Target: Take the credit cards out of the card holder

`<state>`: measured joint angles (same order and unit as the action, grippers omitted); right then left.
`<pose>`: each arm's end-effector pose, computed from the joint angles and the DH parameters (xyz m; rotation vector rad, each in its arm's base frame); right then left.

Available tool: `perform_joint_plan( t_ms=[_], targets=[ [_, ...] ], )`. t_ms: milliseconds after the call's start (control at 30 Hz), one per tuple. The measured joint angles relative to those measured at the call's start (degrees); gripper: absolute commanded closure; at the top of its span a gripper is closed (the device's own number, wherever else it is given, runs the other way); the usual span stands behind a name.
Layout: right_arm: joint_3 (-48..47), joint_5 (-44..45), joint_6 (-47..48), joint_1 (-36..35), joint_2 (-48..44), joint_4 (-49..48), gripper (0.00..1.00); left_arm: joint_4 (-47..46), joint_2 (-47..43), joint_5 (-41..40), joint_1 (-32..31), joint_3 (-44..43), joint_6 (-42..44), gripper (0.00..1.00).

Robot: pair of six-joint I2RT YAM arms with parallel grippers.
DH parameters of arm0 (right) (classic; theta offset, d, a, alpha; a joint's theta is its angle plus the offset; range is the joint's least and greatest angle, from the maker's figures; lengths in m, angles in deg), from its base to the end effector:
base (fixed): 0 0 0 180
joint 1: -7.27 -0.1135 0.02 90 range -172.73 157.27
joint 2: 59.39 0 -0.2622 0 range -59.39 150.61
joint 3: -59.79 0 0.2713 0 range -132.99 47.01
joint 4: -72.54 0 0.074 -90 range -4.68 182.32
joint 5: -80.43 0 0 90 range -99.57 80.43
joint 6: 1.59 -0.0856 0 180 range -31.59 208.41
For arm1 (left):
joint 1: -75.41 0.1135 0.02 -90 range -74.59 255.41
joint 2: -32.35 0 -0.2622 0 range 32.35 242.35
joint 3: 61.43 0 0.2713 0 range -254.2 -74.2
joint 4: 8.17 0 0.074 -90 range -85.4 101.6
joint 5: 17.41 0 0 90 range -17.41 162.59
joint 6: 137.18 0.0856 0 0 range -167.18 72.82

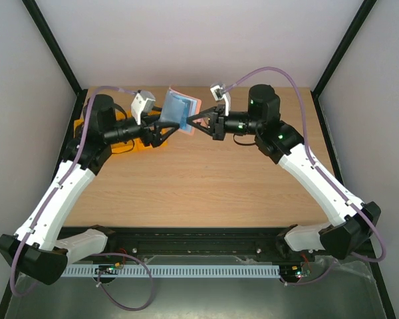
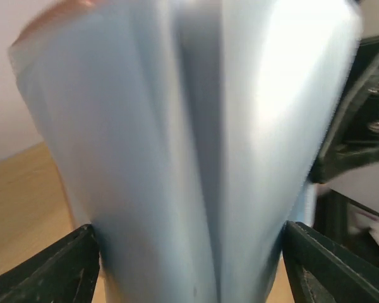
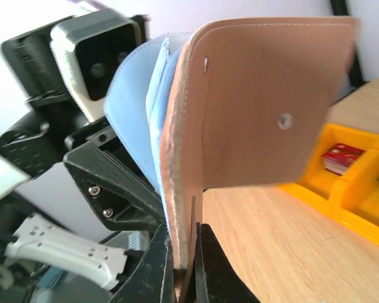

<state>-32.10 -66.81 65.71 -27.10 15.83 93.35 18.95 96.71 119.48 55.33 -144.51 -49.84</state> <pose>0.2342 0.2474 0.4362 -1.0062 1.5645 1.5322 0.2552 -0.1598 0.4176 0.8652 1.5459 -0.9877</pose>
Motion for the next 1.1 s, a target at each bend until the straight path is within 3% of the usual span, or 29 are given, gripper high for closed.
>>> perform_joint_plan(
  t_ms=[133, 267, 400, 467, 533, 767, 833, 933, 1100],
  targets=[
    [-2.1, 5.2, 0.5, 0.2, 1.4, 4.4, 0.99, -0.3, -0.6, -12.8, 1.6, 0.0, -1.9, 0.14],
    [-3.3, 8.7, 0.8, 0.2, 2.1, 9.3, 0.99, -0.9, -1.2, -22.0, 7.9, 0.1, -5.4, 0.13],
    [-4.4, 12.2, 0.8, 0.2, 2.5, 13.1, 0.98, -1.1, -1.2, -24.8, 16.9, 0.9, -9.4, 0.33],
    [-5.9, 14.3, 0.8, 0.1, 3.5, 15.2, 0.98, -1.1, -1.2, -23.7, 19.0, 1.0, -9.4, 0.51],
    [-7.7, 16.1, 1.1, -0.2, 4.8, 17.2, 0.98, -1.2, -1.8, -19.5, 18.0, 1.0, -7.5, 0.6],
    [-9.9, 19.8, 3.1, -0.7, 7.4, 22.9, 0.99, 0.3, -7.8, 0.0, 3.0, 0.5, 0.7, 0.58],
    [-10.8, 19.9, 3.6, -0.7, 8.4, 23.7, 0.98, 0.6, -7.7, 2.1, 0.1, -0.3, 2.0, 0.62],
    [-10.8, 17.4, 4.9, -0.8, 8.5, 23.3, 0.98, 1.0, -5.6, 2.6, -2.4, -0.2, 1.2, 0.69],
    [-4.6, 8.9, 5.6, -0.8, 4.5, 16.0, 0.98, -0.1, 2.9, 4.3, 0.6, 0.9, -6.3, 0.68]
  ],
)
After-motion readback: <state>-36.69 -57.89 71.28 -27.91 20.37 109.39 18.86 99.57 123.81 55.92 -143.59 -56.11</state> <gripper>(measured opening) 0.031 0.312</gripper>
